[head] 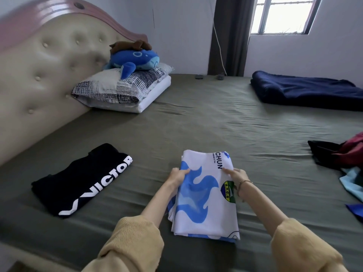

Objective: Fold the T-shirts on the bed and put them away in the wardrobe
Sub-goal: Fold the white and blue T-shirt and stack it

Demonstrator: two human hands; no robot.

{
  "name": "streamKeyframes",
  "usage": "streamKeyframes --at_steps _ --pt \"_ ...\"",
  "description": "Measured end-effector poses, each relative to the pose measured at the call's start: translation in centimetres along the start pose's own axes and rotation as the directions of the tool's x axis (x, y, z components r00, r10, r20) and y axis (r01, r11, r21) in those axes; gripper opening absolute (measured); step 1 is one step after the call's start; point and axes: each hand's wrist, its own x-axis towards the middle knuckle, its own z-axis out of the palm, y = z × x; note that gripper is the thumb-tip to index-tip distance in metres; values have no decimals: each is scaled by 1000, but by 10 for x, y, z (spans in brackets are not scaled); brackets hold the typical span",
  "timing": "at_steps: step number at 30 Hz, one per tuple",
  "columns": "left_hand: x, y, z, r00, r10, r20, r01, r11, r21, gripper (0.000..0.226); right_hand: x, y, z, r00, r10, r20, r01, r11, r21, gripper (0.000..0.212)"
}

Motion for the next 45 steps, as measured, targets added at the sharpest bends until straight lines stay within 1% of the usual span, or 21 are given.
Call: streamKeyframes --at_steps 5,9,12,15,17,18,19,21,23,24,26,28,30,31,33,34,35,36,37,41,45 --pt "-8 43 3 983 170 72 -158 977 -140 28 -11 -41 -5 965 -259 48 253 961 109 17" --pt "-25 87 10 929 369 38 -359 920 -156 27 -20 -80 -14 855 -517 50 503 848 170 13" --pt "-27 90 11 881 473 -17 -473 879 -64 25 -16 -84 -25 759 -650 41 650 760 22 16" --pt "-22 56 0 854 518 -43 -513 853 92 39 -9 -58 -40 705 -705 77 694 665 -275 22" --pt "-16 21 -12 847 531 23 -518 816 256 48 -6 -35 -53 737 -660 149 650 629 -427 18" --pt "-13 1 -19 854 516 73 -509 797 324 46 -7 -23 -60 770 -601 215 614 604 -508 13" --pt "-10 -16 -24 872 475 115 -479 785 393 39 -8 -13 -66 795 -527 301 590 557 -584 16" --pt "-18 -40 -34 912 362 194 -409 761 504 25 -15 9 -73 839 -324 438 543 435 -718 36" --pt "-28 -50 -39 926 264 271 -374 748 548 26 -18 24 -78 866 -165 472 500 331 -800 32" --pt "-29 -53 -41 934 237 269 -352 745 566 37 -19 30 -81 879 -128 459 474 339 -813 30" --pt "-32 -54 -41 952 203 230 -301 764 571 52 -21 36 -85 906 -91 414 411 425 -807 33" --pt "-32 -51 -35 975 174 137 -221 807 548 48 -19 38 -85 938 -84 336 327 536 -778 32" --pt "-30 -47 -25 993 121 -7 -104 879 465 37 -15 41 -81 973 -77 216 207 702 -681 20" --pt "-29 -46 -20 995 92 -44 -66 909 412 33 -15 43 -78 984 -43 171 139 787 -601 14" --pt "-27 -45 -15 999 34 -35 -18 922 387 30 -14 45 -70 987 14 157 65 871 -486 14" --pt "-27 -45 -12 1000 16 -7 -11 919 395 26 -13 47 -67 985 26 172 64 864 -500 16" --pt "-24 -47 -10 1000 -5 19 -3 918 397 33 -10 49 -64 982 27 185 78 839 -538 16" --pt "-18 -49 -7 1000 -13 16 6 918 397 46 -11 49 -61 982 24 186 90 810 -579 14" --pt "-15 -50 -5 1000 -3 -16 9 915 403 50 -11 49 -59 984 24 176 87 796 -600 12" --pt "-4 -45 11 971 183 -151 -82 856 511 31 -6 43 -50 993 2 120 73 780 -621 23" --pt "15 -32 20 946 209 -250 -85 900 428 31 10 40 -44 996 -40 78 84 719 -690 37"
